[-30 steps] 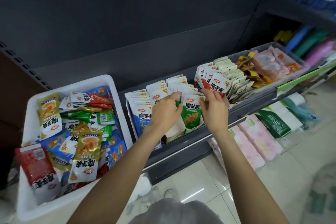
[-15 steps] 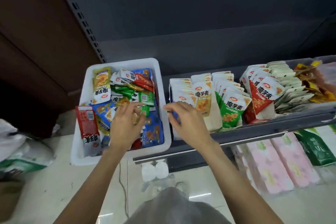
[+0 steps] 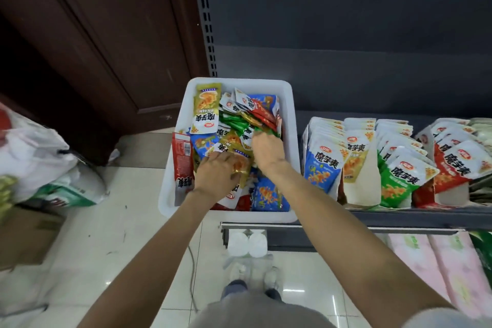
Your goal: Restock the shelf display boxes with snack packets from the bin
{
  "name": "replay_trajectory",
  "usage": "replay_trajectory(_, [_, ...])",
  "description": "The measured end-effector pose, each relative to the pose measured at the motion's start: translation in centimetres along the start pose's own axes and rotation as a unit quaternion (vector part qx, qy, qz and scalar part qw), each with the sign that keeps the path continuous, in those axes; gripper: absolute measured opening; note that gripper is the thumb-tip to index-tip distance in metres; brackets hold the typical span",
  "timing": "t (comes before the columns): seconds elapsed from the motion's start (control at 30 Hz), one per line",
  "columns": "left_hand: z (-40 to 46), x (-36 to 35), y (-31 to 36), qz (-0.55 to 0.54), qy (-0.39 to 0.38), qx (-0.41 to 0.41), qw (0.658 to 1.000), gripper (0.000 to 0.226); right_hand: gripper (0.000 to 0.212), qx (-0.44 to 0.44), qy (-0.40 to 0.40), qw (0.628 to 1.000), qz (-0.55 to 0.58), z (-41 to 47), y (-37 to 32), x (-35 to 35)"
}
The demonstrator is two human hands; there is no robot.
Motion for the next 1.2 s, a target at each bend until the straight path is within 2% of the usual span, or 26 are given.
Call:
replay_trajectory(0.13, [0.4, 0.1, -0.4, -0.042, 0.012, 0.024, 0.999, 0.039, 0.030, 0.037, -0.043, 0.998, -0.020, -1.3, -0.4, 0.8])
replay_trajectory(0.2, [0.2, 0.9, -0.2, -0.140, 0.030, 0.074, 0.987, 0.038, 0.028, 0.025, -0.014, 0.999, 0.018, -3.2, -0.6, 2.1])
replay_trajectory(0.23, [0.0, 1.6, 0.0, -0.224, 0.039, 0.123, 0.966, 0.039, 0.027, 0.002, 0.023, 0.998, 0.065, -4.2, -0.5, 2.8])
replay_trajectory(0.3, [-0.7, 2.7, 0.6, -0.400, 0.045, 0.222, 0.888, 0.042, 0.022, -0.068, 0.109, 0.971, 0.201, -6.4, 0.3, 4.0])
replay_trajectory(0.33, [-1.0, 3.1, 0.9, -0.468, 0.040, 0.253, 0.846, 0.044, 0.019, -0.113, 0.134, 0.937, 0.302, -7.5, 0.9, 4.5])
replay_trajectory(0.37, [-1.3, 3.4, 1.2, -0.528, 0.028, 0.274, 0.803, 0.045, 0.016, -0.159, 0.138, 0.878, 0.429, -8.5, 1.5, 4.9])
replay_trajectory(0.43, [-1.7, 4.3, 2.2, -0.642, -0.014, 0.285, 0.711, 0.039, 0.015, -0.229, 0.098, 0.716, 0.652, -9.8, 2.6, 5.1])
replay_trajectory(0.47, [-1.8, 4.8, 2.8, -0.682, -0.025, 0.276, 0.677, 0.035, 0.015, -0.246, 0.071, 0.649, 0.716, -10.2, 3.0, 5.0])
replay_trajectory(0.5, [-1.9, 5.3, 3.4, -0.708, -0.026, 0.261, 0.656, 0.029, 0.015, -0.255, 0.052, 0.605, 0.753, -10.6, 3.4, 4.9])
replay_trajectory(0.57, [-1.8, 6.3, 4.4, -0.730, 0.000, 0.216, 0.649, 0.016, 0.016, -0.257, 0.032, 0.569, 0.780, -11.2, 4.0, 4.6])
replay_trajectory(0.7, [-1.6, 7.5, 6.0, -0.705, 0.037, 0.170, 0.688, 0.023, 0.015, -0.255, 0.020, 0.597, 0.761, -12.1, 5.0, 4.0])
replay_trajectory(0.77, [-1.6, 7.8, 6.5, -0.680, 0.042, 0.140, 0.719, 0.023, 0.019, -0.245, 0.050, 0.642, 0.724, -12.4, 5.8, 4.0])
replay_trajectory(0.83, [-1.7, 8.2, 6.9, -0.628, 0.035, 0.085, 0.773, 0.027, 0.025, -0.216, 0.115, 0.688, 0.683, -12.7, 6.8, 4.7])
replay_trajectory(0.93, [-2.0, 9.1, 8.6, -0.530, 0.006, -0.023, 0.848, 0.028, 0.043, -0.181, 0.209, 0.690, 0.669, -13.8, 9.2, 6.9])
replay_trajectory(1.0, [-2.0, 9.6, 10.4, -0.492, -0.012, -0.082, 0.866, 0.032, 0.048, -0.168, 0.223, 0.725, 0.630, -15.0, 11.5, 8.3])
replay_trajectory(1.1, [-1.1, 9.4, 14.1, -0.443, -0.011, -0.150, 0.884, 0.032, 0.029, -0.157, 0.228, 0.771, 0.574, -17.8, 15.3, 9.9])
replay_trajectory(1.2, [0.4, 9.0, 19.1, -0.417, 0.032, -0.220, 0.881, 0.024, 0.019, -0.177, 0.322, 0.788, 0.494, -20.9, 18.3, 11.3])
Point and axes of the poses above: each hand's wrist, its own z-axis towards the middle knuckle, its own x-axis out of the back of the hand, y = z × x, the point moved 1 cm from there along z, towards the middle knuckle, and after that the axes turned 5 degrees about y, right-handed, at the moved point
